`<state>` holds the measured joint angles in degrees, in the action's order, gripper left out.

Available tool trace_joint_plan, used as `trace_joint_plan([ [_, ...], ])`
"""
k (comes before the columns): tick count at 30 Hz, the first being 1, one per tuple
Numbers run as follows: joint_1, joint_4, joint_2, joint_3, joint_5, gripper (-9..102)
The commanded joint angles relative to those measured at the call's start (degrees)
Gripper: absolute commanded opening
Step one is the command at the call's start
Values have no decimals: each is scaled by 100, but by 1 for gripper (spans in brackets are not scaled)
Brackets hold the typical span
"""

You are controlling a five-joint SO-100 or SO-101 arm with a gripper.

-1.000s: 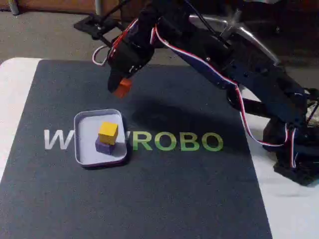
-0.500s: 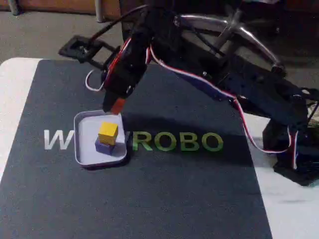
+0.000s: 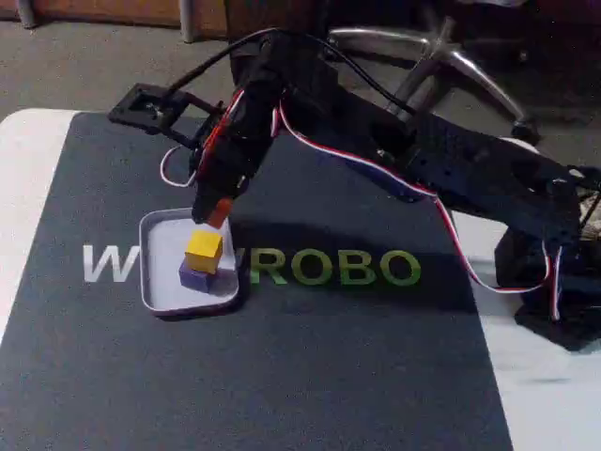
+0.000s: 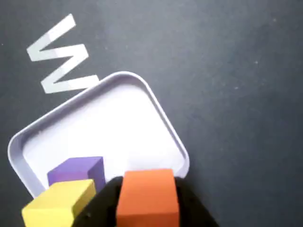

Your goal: Move blocks one by one until all three blocks are in the tray.

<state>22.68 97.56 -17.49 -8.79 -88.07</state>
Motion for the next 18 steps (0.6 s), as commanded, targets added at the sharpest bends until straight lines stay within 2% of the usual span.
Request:
trace_joint_plan([
  [1, 18, 18, -70, -255, -18, 17],
  [6, 26, 18, -62, -255, -53, 30],
  [12, 132, 18, -272, -255, 62, 30],
  [18, 246, 26, -914, -246, 598, 30],
])
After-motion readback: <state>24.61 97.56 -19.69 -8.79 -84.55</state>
